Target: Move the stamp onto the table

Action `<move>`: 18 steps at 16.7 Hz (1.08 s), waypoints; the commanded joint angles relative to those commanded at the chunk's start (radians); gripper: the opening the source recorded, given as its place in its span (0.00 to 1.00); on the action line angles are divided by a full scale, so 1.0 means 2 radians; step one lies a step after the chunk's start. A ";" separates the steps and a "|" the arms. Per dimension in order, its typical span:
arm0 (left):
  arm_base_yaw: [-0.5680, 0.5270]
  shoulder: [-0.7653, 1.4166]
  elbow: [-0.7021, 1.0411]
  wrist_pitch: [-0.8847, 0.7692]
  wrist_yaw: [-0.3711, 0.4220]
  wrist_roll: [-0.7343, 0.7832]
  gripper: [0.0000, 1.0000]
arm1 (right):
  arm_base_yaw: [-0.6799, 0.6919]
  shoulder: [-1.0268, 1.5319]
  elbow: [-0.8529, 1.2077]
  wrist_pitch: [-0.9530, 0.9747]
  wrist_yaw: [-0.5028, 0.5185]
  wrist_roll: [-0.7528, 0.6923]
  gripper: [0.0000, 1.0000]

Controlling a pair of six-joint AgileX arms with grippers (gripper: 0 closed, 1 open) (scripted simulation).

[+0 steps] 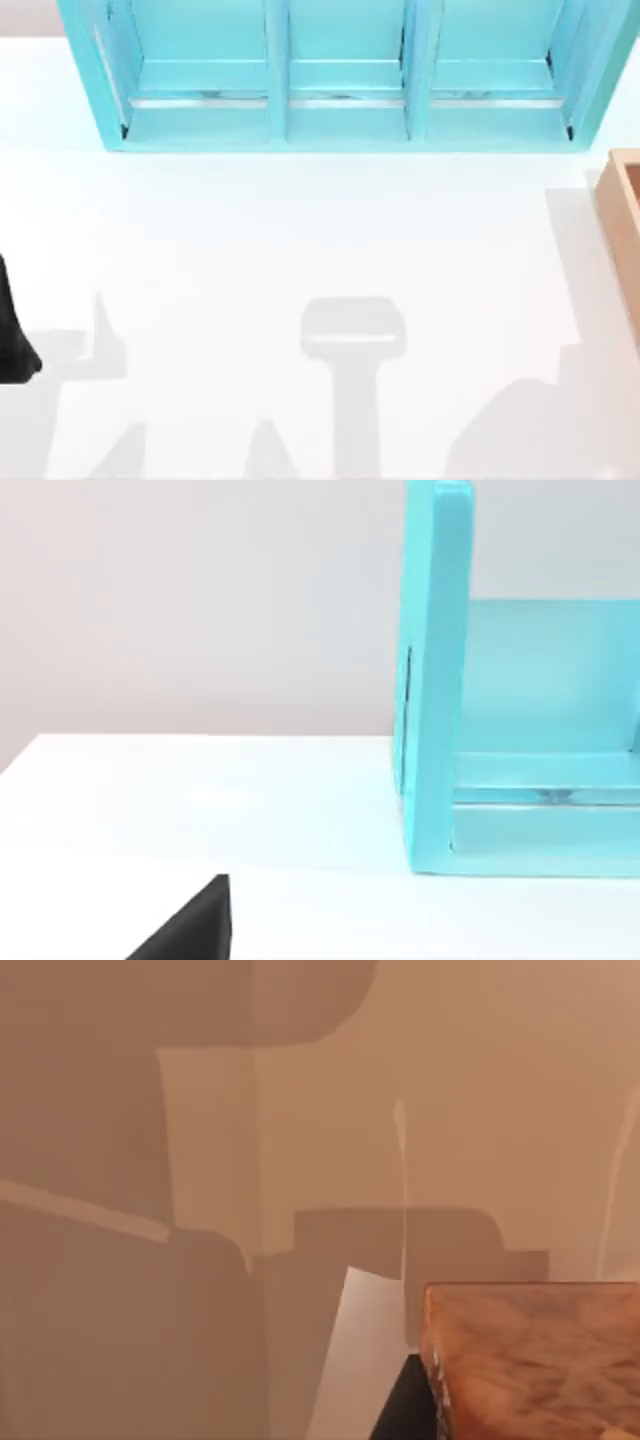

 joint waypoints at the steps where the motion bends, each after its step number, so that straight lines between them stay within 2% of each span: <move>1: 0.000 0.000 0.000 0.000 0.000 0.000 1.00 | 0.008 -0.009 0.013 -0.012 0.007 0.007 0.00; 8: 0.000 0.000 0.000 0.000 0.000 0.000 1.00 | 0.118 -0.079 0.153 -0.136 0.038 0.112 0.00; 14: 0.000 0.000 0.000 0.000 0.000 0.000 1.00 | 0.235 -0.077 0.205 -0.263 0.004 0.236 0.00; 18: 0.000 0.000 0.000 0.000 0.000 0.000 1.00 | 0.259 -0.076 0.201 -0.286 -0.010 0.259 0.00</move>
